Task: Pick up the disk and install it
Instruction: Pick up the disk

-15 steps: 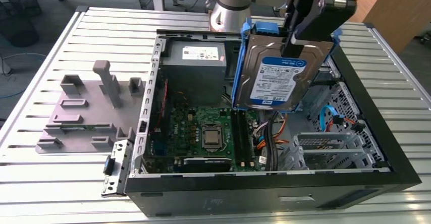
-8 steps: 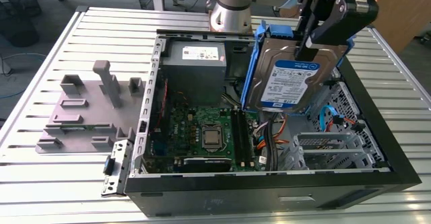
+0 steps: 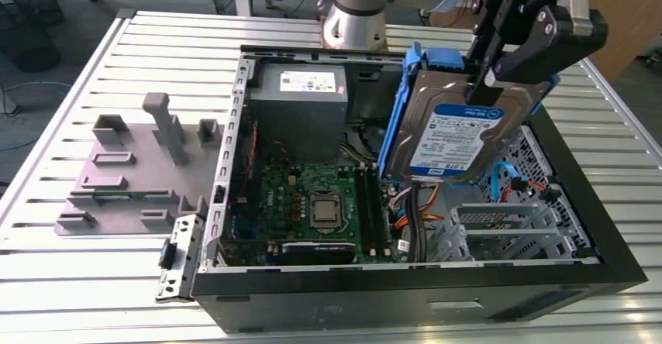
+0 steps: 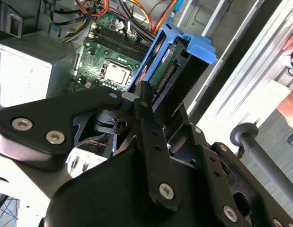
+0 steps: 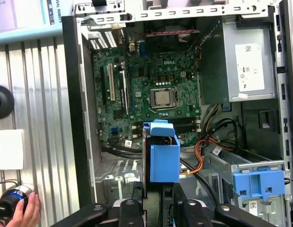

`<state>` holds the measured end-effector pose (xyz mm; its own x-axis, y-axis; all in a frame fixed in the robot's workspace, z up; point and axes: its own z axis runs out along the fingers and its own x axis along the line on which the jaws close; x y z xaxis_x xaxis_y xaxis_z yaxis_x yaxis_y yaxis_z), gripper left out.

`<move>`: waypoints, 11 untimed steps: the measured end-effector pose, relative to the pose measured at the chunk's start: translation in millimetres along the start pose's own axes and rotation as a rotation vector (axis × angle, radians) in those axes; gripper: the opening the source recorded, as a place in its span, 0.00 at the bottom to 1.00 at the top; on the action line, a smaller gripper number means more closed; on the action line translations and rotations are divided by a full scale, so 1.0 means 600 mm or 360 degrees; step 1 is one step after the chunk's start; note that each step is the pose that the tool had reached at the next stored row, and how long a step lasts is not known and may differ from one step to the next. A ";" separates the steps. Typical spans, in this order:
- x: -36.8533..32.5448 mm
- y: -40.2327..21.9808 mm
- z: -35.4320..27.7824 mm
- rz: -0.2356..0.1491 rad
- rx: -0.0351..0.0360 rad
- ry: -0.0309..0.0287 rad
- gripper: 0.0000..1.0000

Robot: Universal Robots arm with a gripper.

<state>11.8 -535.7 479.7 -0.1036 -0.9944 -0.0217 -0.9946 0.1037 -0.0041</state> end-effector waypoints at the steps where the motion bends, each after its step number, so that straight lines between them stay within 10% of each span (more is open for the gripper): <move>1: 0.003 -0.001 0.000 0.0000 0.0000 -0.00001 0.35; 11: 0.031 -0.014 0.000 0.0000 0.0000 0.00001 0.35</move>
<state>17.9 -554.8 479.0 -0.1037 -0.9944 -0.0216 -0.9946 0.1038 -0.0041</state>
